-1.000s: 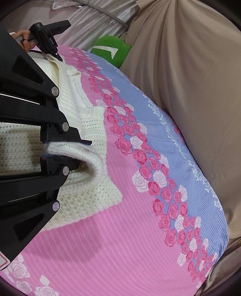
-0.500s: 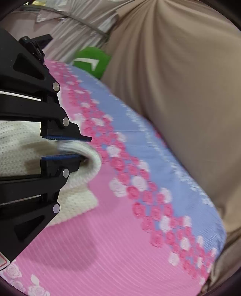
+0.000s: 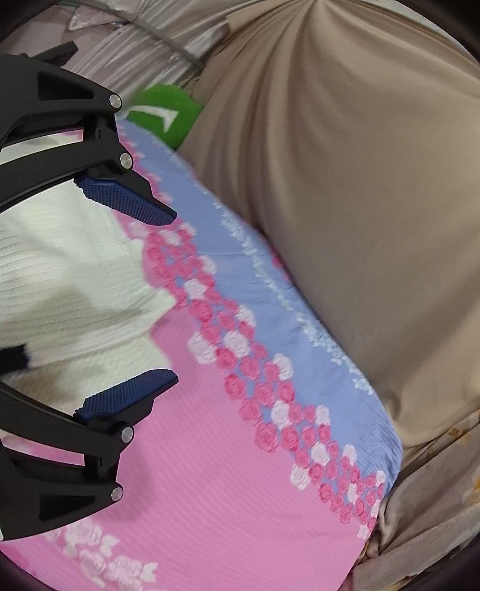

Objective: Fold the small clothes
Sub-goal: 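Lay the hem over the sweater body and open both tools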

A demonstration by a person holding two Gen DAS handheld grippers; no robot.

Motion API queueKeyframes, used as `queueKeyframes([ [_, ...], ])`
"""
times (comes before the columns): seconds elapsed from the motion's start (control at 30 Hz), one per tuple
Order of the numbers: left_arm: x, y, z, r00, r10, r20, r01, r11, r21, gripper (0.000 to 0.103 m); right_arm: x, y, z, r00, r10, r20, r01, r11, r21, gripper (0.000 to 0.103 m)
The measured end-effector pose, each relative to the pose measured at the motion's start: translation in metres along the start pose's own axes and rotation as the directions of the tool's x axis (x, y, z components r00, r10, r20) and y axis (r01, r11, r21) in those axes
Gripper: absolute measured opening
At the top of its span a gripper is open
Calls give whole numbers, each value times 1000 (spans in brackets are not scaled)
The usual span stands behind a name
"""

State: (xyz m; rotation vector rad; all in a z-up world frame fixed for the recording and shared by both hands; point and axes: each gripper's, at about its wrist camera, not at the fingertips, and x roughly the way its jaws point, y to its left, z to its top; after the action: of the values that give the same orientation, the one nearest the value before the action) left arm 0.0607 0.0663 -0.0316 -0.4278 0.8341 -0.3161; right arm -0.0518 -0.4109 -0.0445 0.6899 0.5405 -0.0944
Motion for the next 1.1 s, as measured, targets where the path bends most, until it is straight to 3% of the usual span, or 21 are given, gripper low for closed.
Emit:
queueKeyframes([
  [0.23, -8, 30, -42, 996, -10, -88, -1, 993, -118, 75, -39, 0, -77, 989, -100, -113, 83, 985, -150, 78],
  [0.33, -14, 29, -55, 992, 13, -128, -27, 994, -105, 71, -56, -10, -102, 976, -163, -145, 135, 973, -187, 77],
  [0.47, -26, 16, -67, 993, 32, -116, -37, 998, -46, 69, -67, -19, -119, 970, -142, -195, 112, 981, -159, 75],
  [0.53, -28, 10, -73, 992, 58, -113, -60, 998, -12, 54, -66, -15, -125, 967, -139, -212, 99, 977, -187, 66],
  [0.57, -27, 8, -74, 991, 73, -116, -73, 997, 7, 39, -64, -11, -128, 965, -141, -220, 94, 973, -212, 48],
  [0.6, -27, 6, -76, 989, 91, -119, -89, 996, 27, 32, -63, -7, -131, 963, -166, -212, 113, 963, -244, 40],
  [0.67, -31, 6, -78, 988, 99, -115, -94, 995, 41, 25, -64, -1, -130, 963, -181, -198, 122, 953, -278, 9],
  [0.73, -41, 4, -76, 990, 102, -102, -96, 994, 60, 22, -78, -3, -121, 976, -113, -188, 67, 970, -233, 8],
  [0.83, -59, 0, -73, 988, 116, -102, -106, 989, 102, 17, -110, -6, -106, 981, -98, -167, 58, 972, -229, 7],
  [0.87, -62, 1, -73, 986, 125, -112, -113, 987, 111, 10, -115, -10, -105, 978, -103, -181, 60, 972, -227, 7],
  [0.93, -63, 7, -79, 976, 166, -141, -151, 982, 112, 8, -119, -25, -108, 963, -144, -229, 93, 971, -222, 6],
  [1.03, -49, 27, -96, 963, 175, -206, -165, 984, 65, 8, -103, -49, -125, 921, -197, -336, 131, 969, -209, 6],
  [1.1, -51, 24, -97, 967, 185, -177, -173, 982, 78, 8, -98, -51, -125, 920, -187, -345, 120, 971, -206, 7],
])
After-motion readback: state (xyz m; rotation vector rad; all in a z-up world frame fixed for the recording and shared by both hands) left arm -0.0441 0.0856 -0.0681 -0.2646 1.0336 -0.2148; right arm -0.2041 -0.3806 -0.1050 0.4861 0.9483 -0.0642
